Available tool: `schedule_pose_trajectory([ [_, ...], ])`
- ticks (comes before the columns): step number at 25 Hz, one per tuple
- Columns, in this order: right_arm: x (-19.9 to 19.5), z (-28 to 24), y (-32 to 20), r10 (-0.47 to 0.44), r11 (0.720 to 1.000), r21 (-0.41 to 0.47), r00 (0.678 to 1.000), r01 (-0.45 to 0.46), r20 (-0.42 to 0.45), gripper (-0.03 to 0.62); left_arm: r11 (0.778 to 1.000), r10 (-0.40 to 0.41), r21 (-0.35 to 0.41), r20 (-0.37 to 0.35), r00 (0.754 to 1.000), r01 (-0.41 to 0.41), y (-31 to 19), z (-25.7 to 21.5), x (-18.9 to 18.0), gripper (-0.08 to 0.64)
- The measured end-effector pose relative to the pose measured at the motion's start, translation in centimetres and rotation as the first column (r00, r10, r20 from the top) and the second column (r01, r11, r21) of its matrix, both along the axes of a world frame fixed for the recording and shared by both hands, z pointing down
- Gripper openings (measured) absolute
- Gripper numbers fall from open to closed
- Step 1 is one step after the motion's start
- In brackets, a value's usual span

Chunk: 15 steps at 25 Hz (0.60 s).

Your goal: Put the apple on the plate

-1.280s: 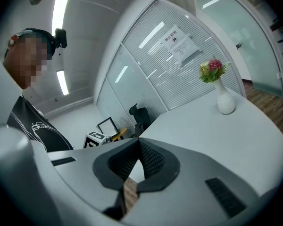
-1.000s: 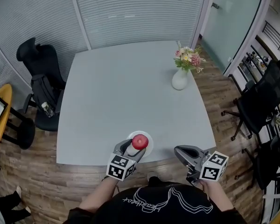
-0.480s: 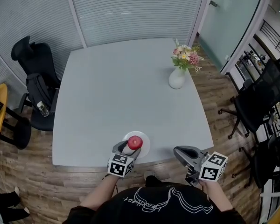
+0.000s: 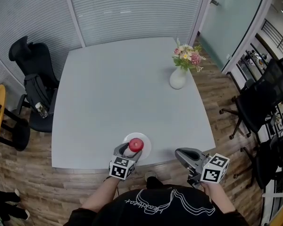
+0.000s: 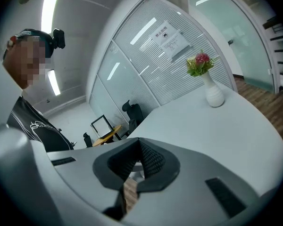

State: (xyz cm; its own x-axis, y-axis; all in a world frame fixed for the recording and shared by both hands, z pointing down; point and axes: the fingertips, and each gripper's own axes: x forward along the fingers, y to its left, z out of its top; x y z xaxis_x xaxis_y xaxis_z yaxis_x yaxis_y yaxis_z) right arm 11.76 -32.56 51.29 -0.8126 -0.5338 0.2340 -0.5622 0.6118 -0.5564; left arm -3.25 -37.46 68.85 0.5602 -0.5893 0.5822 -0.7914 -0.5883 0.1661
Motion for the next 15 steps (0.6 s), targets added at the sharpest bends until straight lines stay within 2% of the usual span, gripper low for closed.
schedule_pose_trajectory([
  [15,-0.22,0.42,0.57,-0.002,1.000,-0.011,1.000,0.002,-0.024,0.009,0.999,0.022,0.025,0.021,1.000,-0.023,-0.01,0.53,0.31,0.302],
])
